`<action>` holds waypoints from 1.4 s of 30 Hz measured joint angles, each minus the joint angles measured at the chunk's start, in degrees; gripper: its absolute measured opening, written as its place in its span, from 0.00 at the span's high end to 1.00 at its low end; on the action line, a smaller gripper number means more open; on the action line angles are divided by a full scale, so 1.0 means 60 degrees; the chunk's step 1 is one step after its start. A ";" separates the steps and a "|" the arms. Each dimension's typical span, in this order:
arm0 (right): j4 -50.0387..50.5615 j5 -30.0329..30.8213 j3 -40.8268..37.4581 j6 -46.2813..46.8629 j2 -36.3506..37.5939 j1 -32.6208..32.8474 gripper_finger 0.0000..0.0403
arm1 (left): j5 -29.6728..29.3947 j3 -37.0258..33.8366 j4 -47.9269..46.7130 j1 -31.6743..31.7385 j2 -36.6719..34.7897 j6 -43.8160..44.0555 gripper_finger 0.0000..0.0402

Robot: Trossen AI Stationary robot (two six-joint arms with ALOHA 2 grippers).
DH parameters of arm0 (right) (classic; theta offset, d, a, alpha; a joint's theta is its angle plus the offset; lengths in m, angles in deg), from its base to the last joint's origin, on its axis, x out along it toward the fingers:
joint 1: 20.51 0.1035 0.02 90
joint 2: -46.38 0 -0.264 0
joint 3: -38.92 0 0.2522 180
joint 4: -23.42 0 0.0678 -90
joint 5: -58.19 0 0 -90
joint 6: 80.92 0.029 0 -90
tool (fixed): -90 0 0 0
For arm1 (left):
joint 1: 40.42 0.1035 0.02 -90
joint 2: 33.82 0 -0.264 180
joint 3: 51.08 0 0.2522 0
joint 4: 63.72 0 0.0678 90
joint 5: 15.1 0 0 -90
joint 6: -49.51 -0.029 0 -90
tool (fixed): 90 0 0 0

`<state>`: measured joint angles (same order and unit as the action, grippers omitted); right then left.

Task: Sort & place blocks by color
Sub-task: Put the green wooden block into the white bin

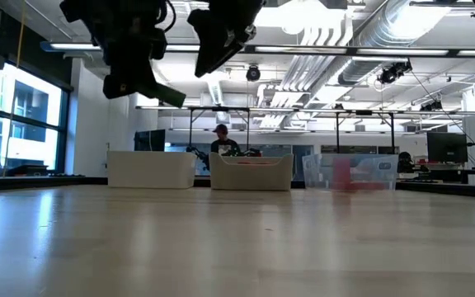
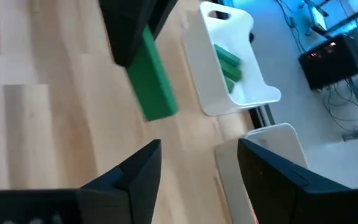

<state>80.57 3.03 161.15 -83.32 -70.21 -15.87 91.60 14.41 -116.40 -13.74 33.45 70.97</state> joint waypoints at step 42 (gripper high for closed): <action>-0.1351 -0.0636 -0.0004 -0.0670 0.0000 -0.2881 0.50 | -0.2644 0.0007 0.1703 0.5205 0.3169 -0.2778 0.90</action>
<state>72.47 -0.78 161.13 -87.34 -70.21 -33.16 75.74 14.45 -106.18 17.49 52.46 54.31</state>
